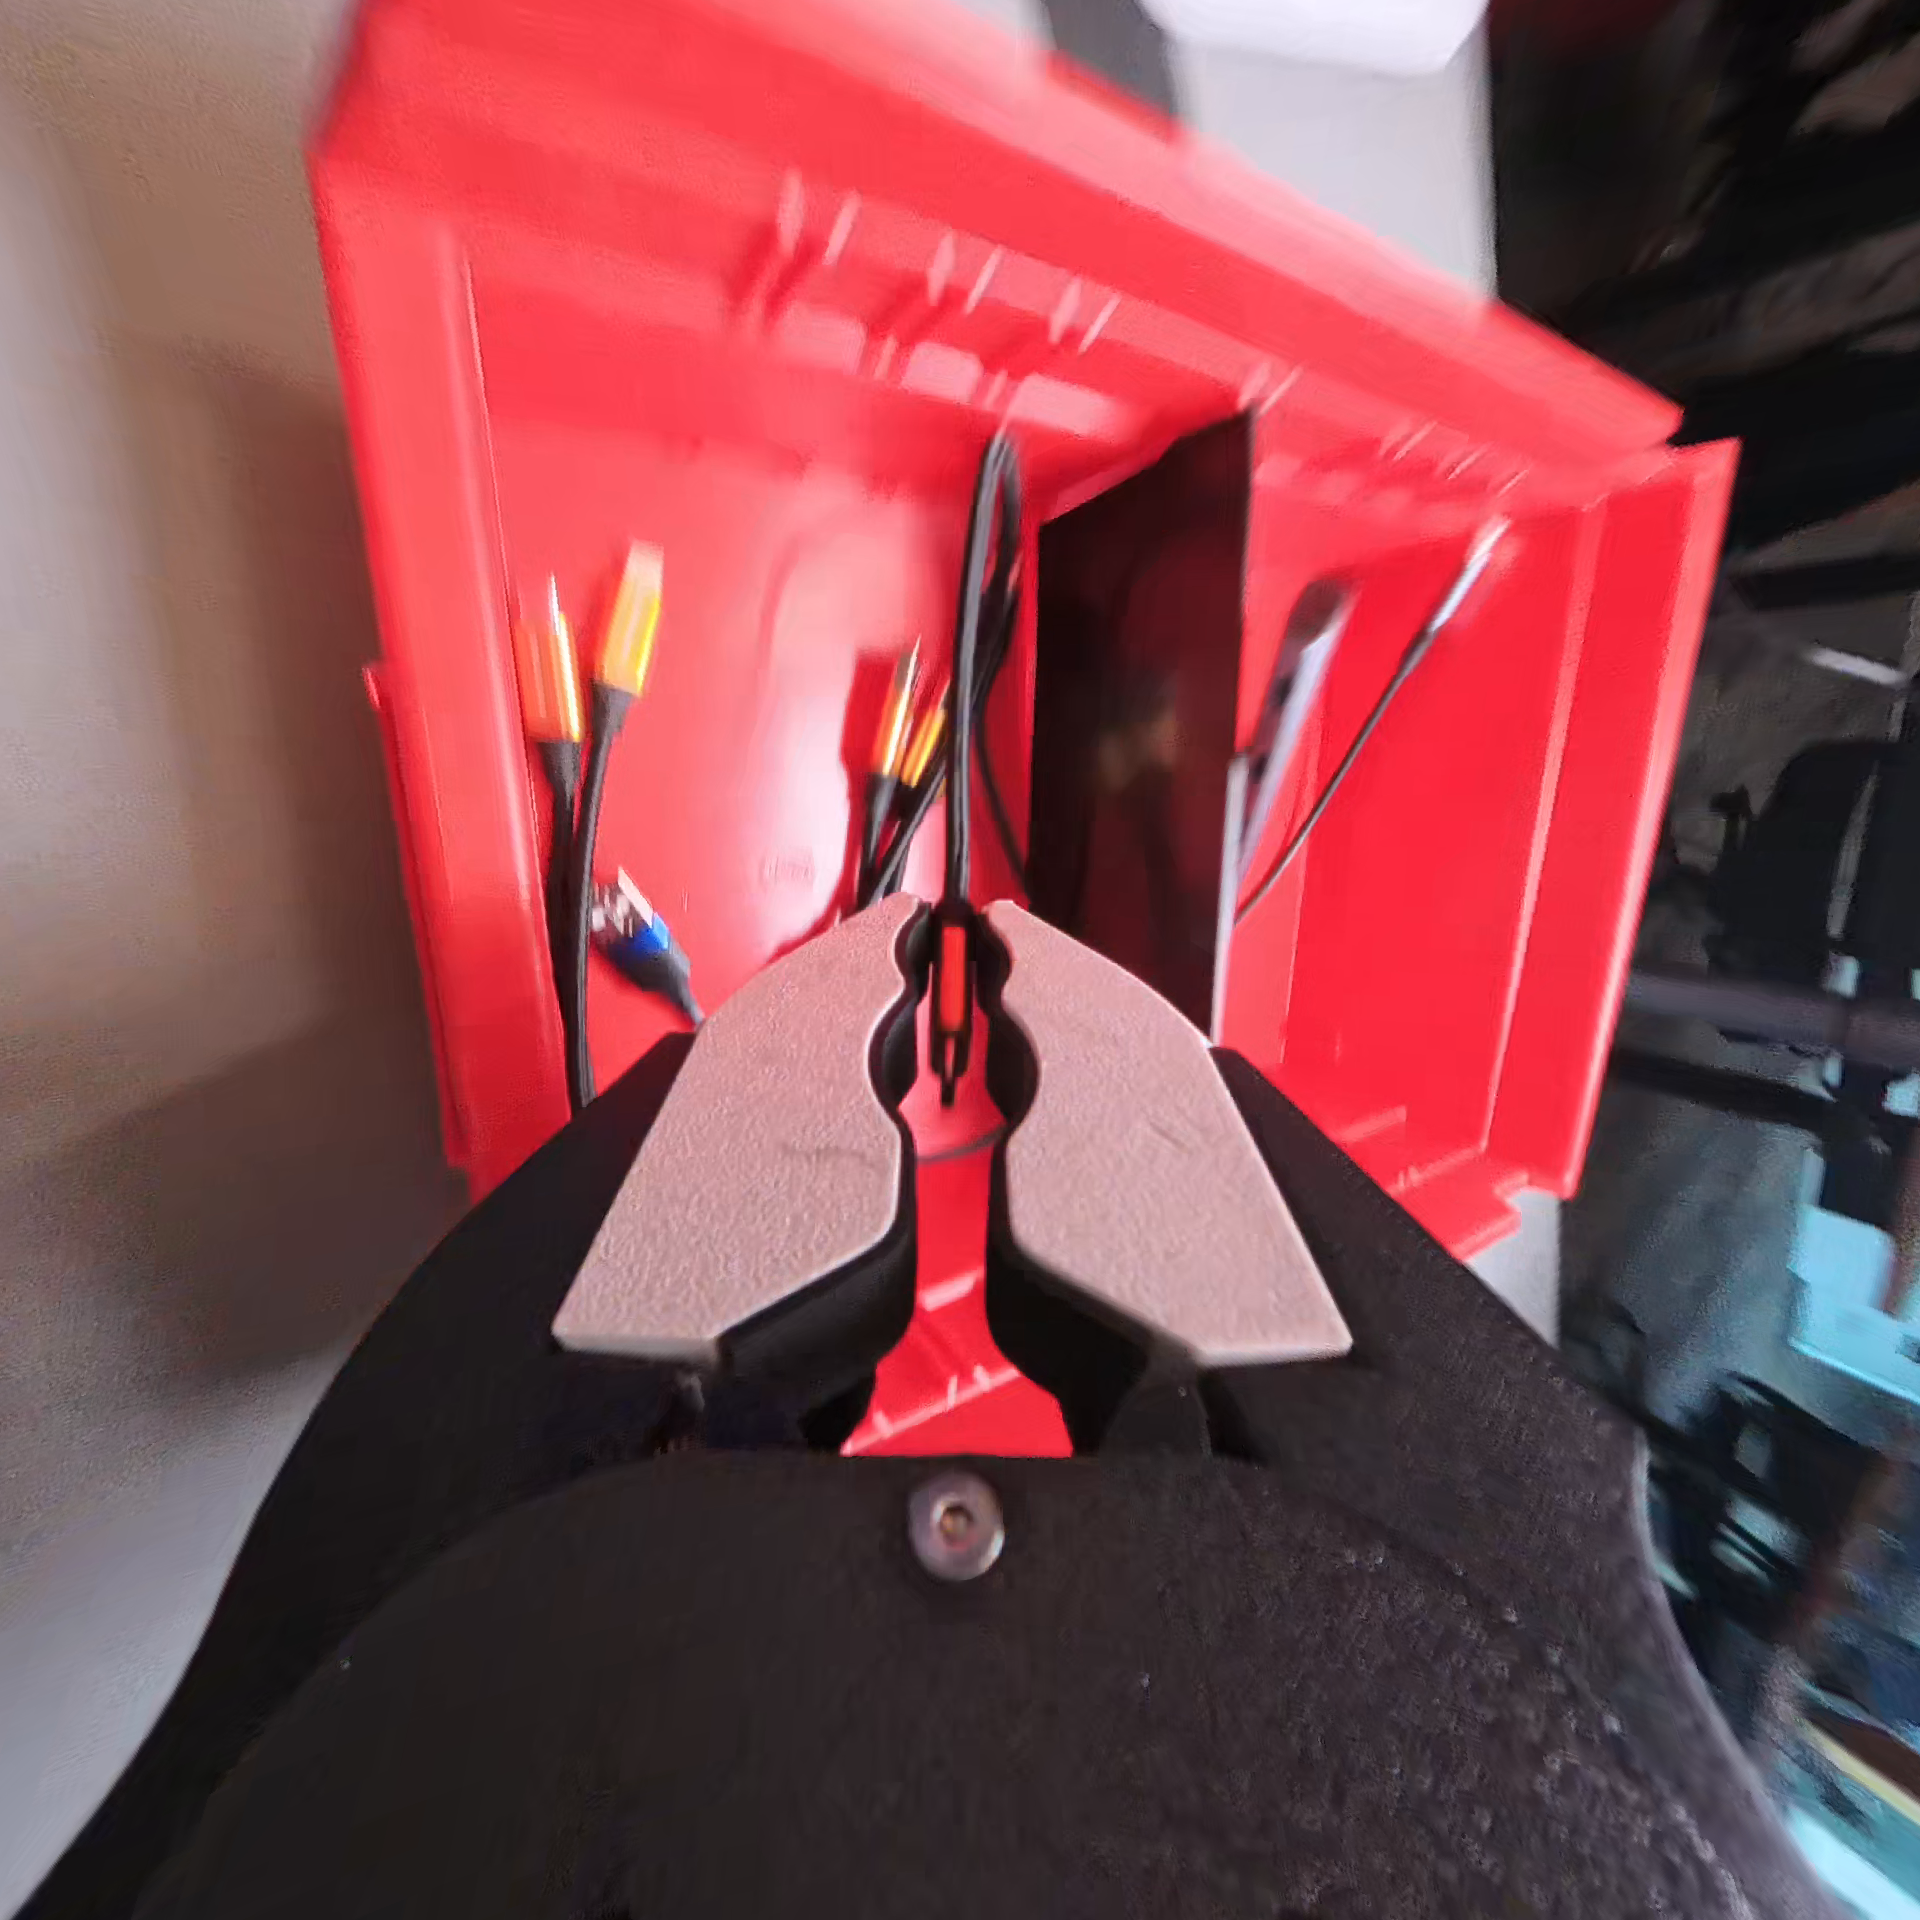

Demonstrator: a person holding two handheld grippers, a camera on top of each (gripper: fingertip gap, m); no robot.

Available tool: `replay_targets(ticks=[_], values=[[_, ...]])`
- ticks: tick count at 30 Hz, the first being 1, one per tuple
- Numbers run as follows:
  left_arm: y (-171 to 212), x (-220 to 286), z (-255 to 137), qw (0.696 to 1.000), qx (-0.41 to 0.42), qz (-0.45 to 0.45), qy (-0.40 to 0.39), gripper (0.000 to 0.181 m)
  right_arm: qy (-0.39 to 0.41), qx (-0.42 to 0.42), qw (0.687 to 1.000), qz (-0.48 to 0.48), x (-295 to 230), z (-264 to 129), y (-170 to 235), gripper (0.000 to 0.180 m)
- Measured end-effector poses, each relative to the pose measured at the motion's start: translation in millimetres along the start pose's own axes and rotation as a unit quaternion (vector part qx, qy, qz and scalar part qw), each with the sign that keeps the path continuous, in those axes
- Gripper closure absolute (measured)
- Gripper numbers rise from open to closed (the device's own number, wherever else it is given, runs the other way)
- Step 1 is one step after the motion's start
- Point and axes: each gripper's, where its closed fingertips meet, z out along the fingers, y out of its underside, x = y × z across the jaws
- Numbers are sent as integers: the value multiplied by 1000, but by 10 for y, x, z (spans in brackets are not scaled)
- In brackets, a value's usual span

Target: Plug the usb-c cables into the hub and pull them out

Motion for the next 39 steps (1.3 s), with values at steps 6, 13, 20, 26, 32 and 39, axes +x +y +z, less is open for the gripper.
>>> replay_targets(ticks=[6, 13, 20, 26, 32, 39], values=[[86, 30, 86, 1000, -18, 5, 3, 171, -57, -113, 992, -15, -232, 4, 330, 135], [199, 29, 146, 999, -47, -18, 11, 171, -68, -69, 995, 33, -125, -495, 215, 130], [374, 118, 293, 995, -91, -20, 27, 171, -42, 89, 994, 42, -55, -1133, -483, 136], [646, 325, 494, 985, -158, -9, 66, 171, -114, 315, 942, -13, -612, -1919, -1705, 142], [834, 594, 727, 974, -204, 24, 95, 171, -195, 351, 913, -70, -1216, -2140, -2351, 143], [809, 738, 774, 973, -200, 51, 107, 170, -208, 309, 923, -90, -1349, -2093, -2380, 171]])
